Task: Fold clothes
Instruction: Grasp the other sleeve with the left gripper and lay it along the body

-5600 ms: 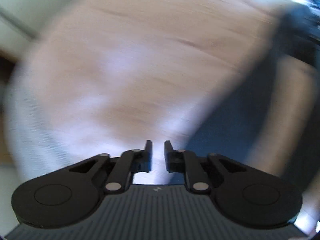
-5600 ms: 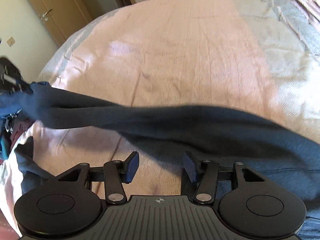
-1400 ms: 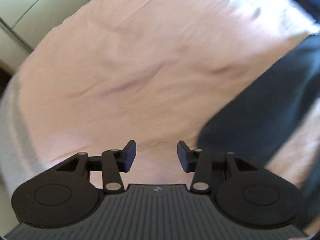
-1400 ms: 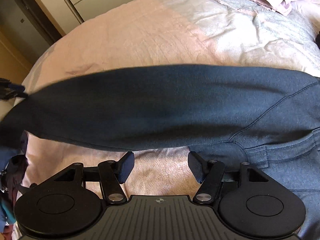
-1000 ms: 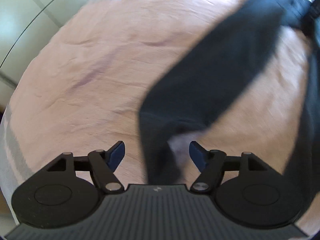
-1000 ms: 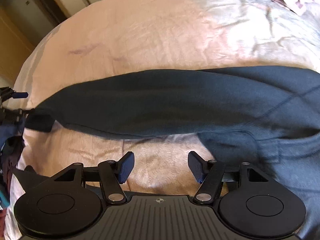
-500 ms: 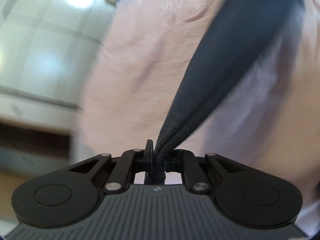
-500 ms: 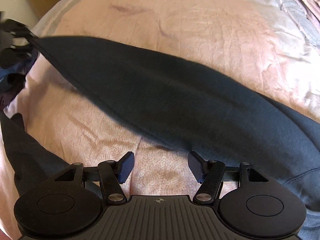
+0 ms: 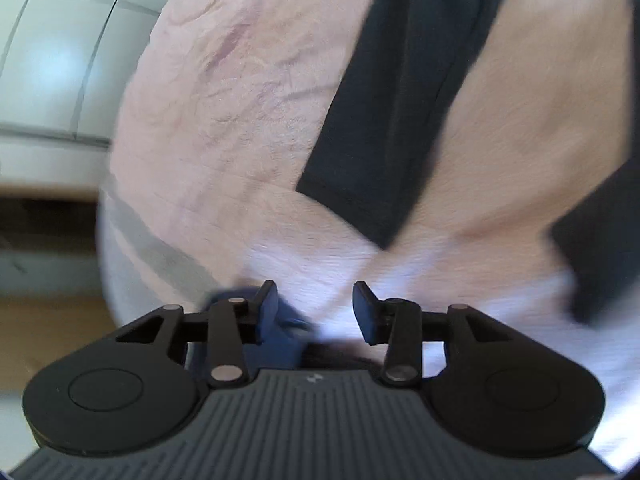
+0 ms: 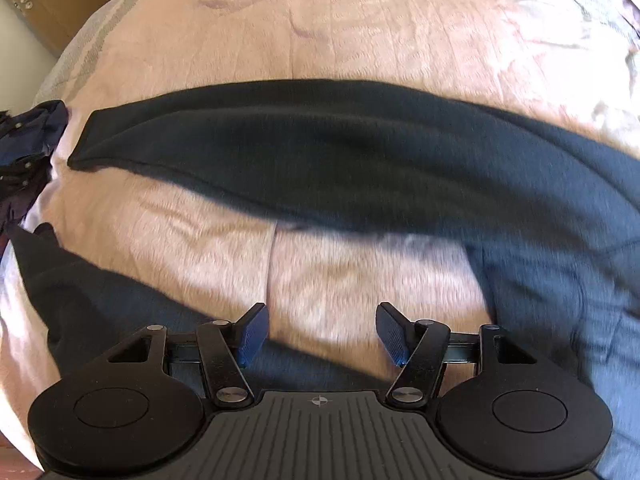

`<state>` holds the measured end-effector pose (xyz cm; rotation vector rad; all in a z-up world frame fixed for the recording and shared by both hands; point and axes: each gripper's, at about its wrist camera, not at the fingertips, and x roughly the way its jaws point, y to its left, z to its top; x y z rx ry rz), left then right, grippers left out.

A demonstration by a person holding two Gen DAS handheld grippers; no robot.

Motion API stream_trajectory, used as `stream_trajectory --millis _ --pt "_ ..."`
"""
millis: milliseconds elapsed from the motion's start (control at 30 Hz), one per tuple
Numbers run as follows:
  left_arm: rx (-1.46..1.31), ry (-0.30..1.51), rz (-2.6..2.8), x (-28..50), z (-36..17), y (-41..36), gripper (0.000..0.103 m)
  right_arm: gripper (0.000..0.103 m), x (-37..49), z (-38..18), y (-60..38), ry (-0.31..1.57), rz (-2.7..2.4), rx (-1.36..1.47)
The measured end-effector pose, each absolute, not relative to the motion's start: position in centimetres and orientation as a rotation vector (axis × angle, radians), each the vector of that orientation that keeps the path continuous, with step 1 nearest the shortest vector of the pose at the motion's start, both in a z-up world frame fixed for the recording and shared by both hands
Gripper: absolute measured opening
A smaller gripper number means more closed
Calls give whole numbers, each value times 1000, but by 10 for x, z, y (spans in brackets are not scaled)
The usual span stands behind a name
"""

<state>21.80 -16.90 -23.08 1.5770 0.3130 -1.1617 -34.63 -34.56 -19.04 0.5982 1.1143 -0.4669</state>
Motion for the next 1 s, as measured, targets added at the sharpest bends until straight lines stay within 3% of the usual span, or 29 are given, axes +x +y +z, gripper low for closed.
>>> stream_trajectory --millis 167,333,400,467,533,800,900,1000 --pt "1355 500 -1428 209 -177 -131 48 63 -351 -182 -326 1128 -438 601" --pt "1314 661 -1675 193 -188 -130 53 63 -351 -181 -310 1131 -406 602" --pt "1317 701 -1711 190 -204 -139 46 63 -351 -183 -305 1141 -397 599" --pt "1328 811 -1719 193 -218 -149 12 63 -352 -183 -302 1144 -398 599" --pt "1297 918 -1733 195 -206 -144 7 63 -357 -179 -299 1144 -406 598" --pt "1055 1325 -1763 226 -133 -127 8 63 -395 -157 -307 1068 -602 568" --pt "1100 1235 -1555 245 -158 -140 16 63 -402 -152 -314 1043 -650 572" --pt "1230 1113 -1342 251 -198 -154 16 63 -405 -151 -317 1046 -666 570"
